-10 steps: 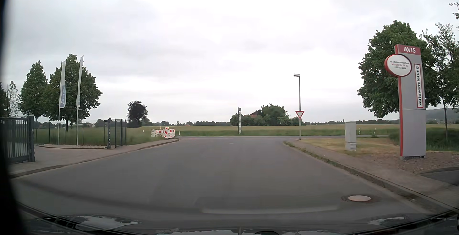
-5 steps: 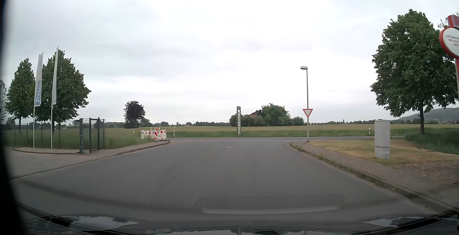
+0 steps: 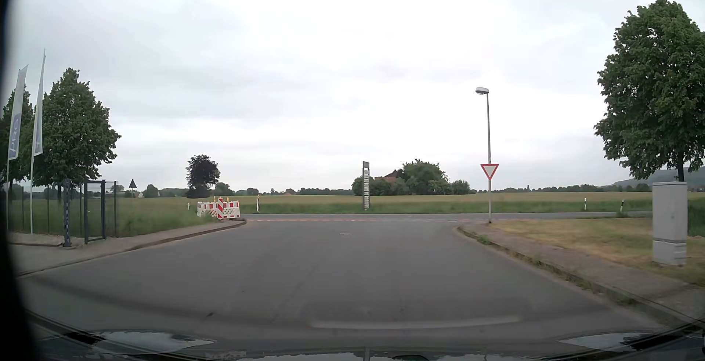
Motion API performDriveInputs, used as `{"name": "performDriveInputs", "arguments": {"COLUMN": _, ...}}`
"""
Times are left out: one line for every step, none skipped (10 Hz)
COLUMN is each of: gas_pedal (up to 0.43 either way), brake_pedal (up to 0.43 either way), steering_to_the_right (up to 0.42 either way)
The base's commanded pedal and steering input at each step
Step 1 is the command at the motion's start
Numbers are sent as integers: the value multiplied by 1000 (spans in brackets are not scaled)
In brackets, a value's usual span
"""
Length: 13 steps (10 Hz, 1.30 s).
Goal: Follow the waypoints while adhering to traffic rules and regulations
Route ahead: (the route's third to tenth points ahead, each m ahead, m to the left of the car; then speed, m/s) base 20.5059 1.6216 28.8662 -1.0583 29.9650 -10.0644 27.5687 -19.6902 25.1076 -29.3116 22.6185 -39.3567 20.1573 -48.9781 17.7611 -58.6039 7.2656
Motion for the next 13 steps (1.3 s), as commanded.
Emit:
{"name": "performDriveInputs", "arguments": {"gas_pedal": 110, "brake_pedal": 0, "steering_to_the_right": 1}}
{"name": "performDriveInputs", "arguments": {"gas_pedal": 87, "brake_pedal": 0, "steering_to_the_right": 1}}
{"name": "performDriveInputs", "arguments": {"gas_pedal": 28, "brake_pedal": 0, "steering_to_the_right": 1}}
{"name": "performDriveInputs", "arguments": {"gas_pedal": 0, "brake_pedal": 0, "steering_to_the_right": 1}}
{"name": "performDriveInputs", "arguments": {"gas_pedal": 0, "brake_pedal": 0, "steering_to_the_right": 1}}
{"name": "performDriveInputs", "arguments": {"gas_pedal": 0, "brake_pedal": 0, "steering_to_the_right": 1}}
{"name": "performDriveInputs", "arguments": {"gas_pedal": 0, "brake_pedal": 0, "steering_to_the_right": 1}}
{"name": "performDriveInputs", "arguments": {"gas_pedal": 0, "brake_pedal": 0, "steering_to_the_right": 2}}
{"name": "performDriveInputs", "arguments": {"gas_pedal": 0, "brake_pedal": 0, "steering_to_the_right": 5}}
{"name": "performDriveInputs", "arguments": {"gas_pedal": 0, "brake_pedal": 12, "steering_to_the_right": 6}}
{"name": "performDriveInputs", "arguments": {"gas_pedal": 0, "brake_pedal": 43, "steering_to_the_right": 8}}
{"name": "performDriveInputs", "arguments": {"gas_pedal": 0, "brake_pedal": 73, "steering_to_the_right": 8}}
{"name": "performDriveInputs", "arguments": {"gas_pedal": 0, "brake_pedal": 98, "steering_to_the_right": 8}}
